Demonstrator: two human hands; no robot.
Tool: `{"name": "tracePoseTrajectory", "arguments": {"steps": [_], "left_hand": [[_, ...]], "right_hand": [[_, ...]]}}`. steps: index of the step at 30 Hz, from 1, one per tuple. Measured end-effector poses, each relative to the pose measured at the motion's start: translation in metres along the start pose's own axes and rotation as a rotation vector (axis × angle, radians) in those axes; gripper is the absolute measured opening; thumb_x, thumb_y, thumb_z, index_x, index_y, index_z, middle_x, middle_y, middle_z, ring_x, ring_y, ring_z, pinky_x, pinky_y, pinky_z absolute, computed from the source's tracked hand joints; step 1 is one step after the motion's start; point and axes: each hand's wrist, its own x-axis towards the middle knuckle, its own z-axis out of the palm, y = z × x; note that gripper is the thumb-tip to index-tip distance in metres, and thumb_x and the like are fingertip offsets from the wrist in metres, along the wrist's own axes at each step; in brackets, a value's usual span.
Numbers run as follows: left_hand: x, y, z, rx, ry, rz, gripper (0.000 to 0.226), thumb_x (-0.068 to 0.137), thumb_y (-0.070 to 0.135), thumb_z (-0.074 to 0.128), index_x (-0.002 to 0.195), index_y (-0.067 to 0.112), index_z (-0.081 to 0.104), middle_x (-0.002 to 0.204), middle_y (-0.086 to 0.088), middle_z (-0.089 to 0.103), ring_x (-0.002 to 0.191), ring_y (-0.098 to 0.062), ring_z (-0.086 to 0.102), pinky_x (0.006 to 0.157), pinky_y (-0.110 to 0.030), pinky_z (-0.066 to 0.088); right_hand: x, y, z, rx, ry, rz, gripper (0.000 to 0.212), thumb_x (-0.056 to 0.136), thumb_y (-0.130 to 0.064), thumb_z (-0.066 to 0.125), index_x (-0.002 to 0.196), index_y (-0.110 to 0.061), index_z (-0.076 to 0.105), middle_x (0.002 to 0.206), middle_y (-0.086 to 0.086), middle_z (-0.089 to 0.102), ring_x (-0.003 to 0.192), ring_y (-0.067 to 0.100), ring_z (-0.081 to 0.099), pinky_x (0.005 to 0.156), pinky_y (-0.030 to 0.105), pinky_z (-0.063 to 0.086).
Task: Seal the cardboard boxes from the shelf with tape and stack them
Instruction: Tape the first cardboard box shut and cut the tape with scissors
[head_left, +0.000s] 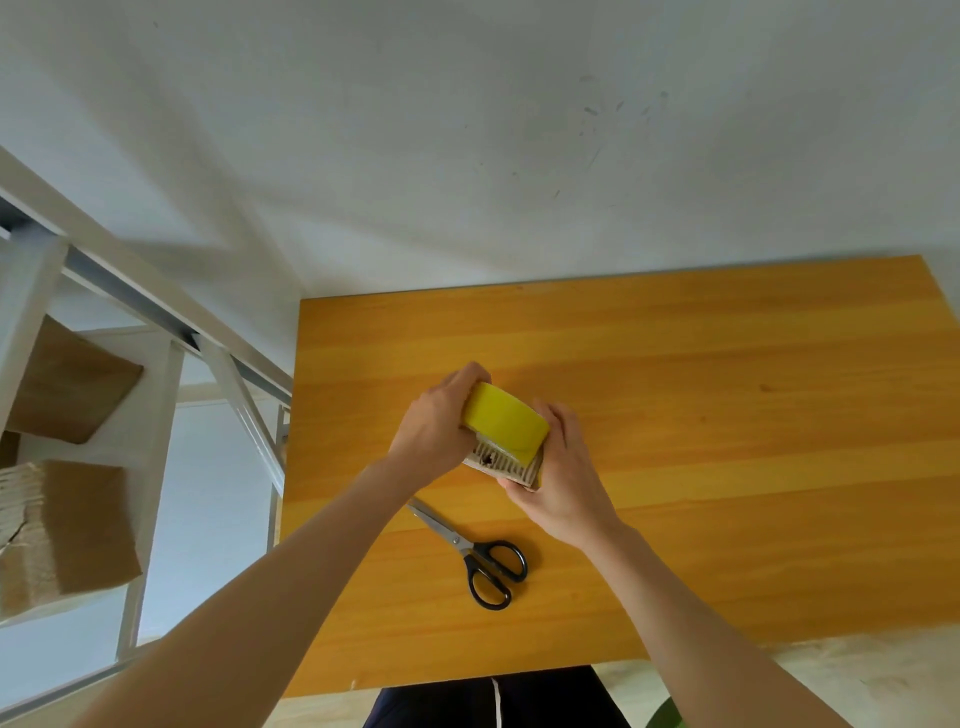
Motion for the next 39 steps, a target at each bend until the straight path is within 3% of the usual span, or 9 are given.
{"name": "tracePoseTrajectory", "arguments": {"steps": [7,13,17,21,24,26,30,33,39], "left_hand": [[0.004,0.009,-0.005,0.196,0.005,0.078,0.038,0.077,-0.008,0.055,0.108,0.012,0.048,0.103,-0.005,0.055,0.070,-0.023,0.051,0.053,-0.032,0.038],[0.003,0.002,-0.010,0.356,-0.064,0.036,0.044,0.081,-0.007,0.057,0.118,0.011,0.042,0.118,-0.007,0.047,0.096,-0.025,0.052,0.059,-0.029,0.035],[0.004,0.001,-0.013,0.532,-0.144,0.178,0.091,0.080,-0.005,0.061,0.146,0.040,0.016,0.140,-0.010,0.028,0.119,-0.026,0.046,0.054,-0.026,0.042],[0.008,-0.001,-0.020,0.613,-0.213,0.202,0.091,0.090,0.009,0.057,0.143,0.055,-0.001,0.141,-0.007,0.027,0.117,-0.024,0.049,0.045,-0.020,0.034],[0.008,-0.002,-0.019,0.627,-0.241,0.201,0.085,0.092,0.015,0.053,0.143,0.056,-0.002,0.143,-0.005,0.027,0.118,-0.025,0.049,0.048,-0.024,0.039],[0.008,-0.001,-0.017,0.633,-0.249,0.205,0.080,0.093,0.021,0.054,0.143,0.054,0.001,0.144,-0.004,0.027,0.119,-0.025,0.049,0.050,-0.025,0.040],[0.008,0.000,-0.019,0.606,-0.258,0.181,0.071,0.091,0.022,0.053,0.144,0.047,0.013,0.143,-0.001,0.030,0.119,-0.025,0.048,0.060,-0.030,0.047],[0.009,0.002,-0.020,0.563,-0.306,0.182,0.073,0.087,0.026,0.057,0.142,0.049,0.014,0.141,0.000,0.031,0.117,-0.026,0.048,0.063,-0.029,0.042],[0.006,0.003,-0.023,0.475,-0.357,0.187,0.083,0.079,0.061,0.061,0.139,0.058,0.004,0.143,0.002,0.028,0.120,-0.026,0.048,0.072,-0.035,0.049]], "right_hand": [[-0.007,0.027,-0.005,-0.015,0.006,0.048,0.087,0.078,-0.035,0.080,0.145,-0.013,0.030,0.142,0.003,0.034,0.129,0.022,0.041,0.104,0.044,0.042],[-0.007,0.034,-0.006,-0.048,-0.003,0.028,0.087,0.078,-0.031,0.079,0.147,-0.014,0.028,0.144,0.003,0.034,0.130,0.022,0.039,0.107,0.045,0.038],[-0.006,0.037,-0.007,-0.111,-0.025,0.021,0.090,0.081,-0.033,0.076,0.151,-0.014,0.022,0.154,0.002,0.027,0.139,0.024,0.031,0.114,0.046,0.029],[-0.015,0.027,-0.004,-0.228,0.033,-0.041,0.091,0.083,-0.042,0.072,0.151,-0.006,0.023,0.156,0.009,0.027,0.144,0.026,0.027,0.119,0.048,0.019],[-0.031,0.019,0.003,-0.357,0.231,-0.235,0.071,0.085,-0.045,0.066,0.137,-0.003,0.042,0.138,0.017,0.051,0.129,0.029,0.047,0.112,0.047,0.034],[-0.044,0.015,0.014,-0.389,0.283,-0.384,0.049,0.086,-0.039,0.064,0.120,-0.008,0.048,0.118,0.014,0.062,0.107,0.026,0.059,0.094,0.041,0.051],[-0.068,0.012,0.044,-0.463,0.035,-0.571,0.025,0.079,-0.028,0.077,0.090,-0.011,0.062,0.087,0.004,0.065,0.073,0.018,0.063,0.065,0.028,0.054],[-0.080,0.009,0.059,-0.504,-0.151,-0.446,0.028,0.069,-0.036,0.085,0.081,-0.017,0.068,0.078,-0.003,0.064,0.068,0.012,0.062,0.061,0.023,0.051],[-0.078,0.010,0.076,-0.441,-0.326,-0.165,0.029,0.103,-0.024,0.044,0.124,-0.006,0.048,0.118,0.010,0.055,0.108,0.026,0.053,0.091,0.034,0.042]]}}
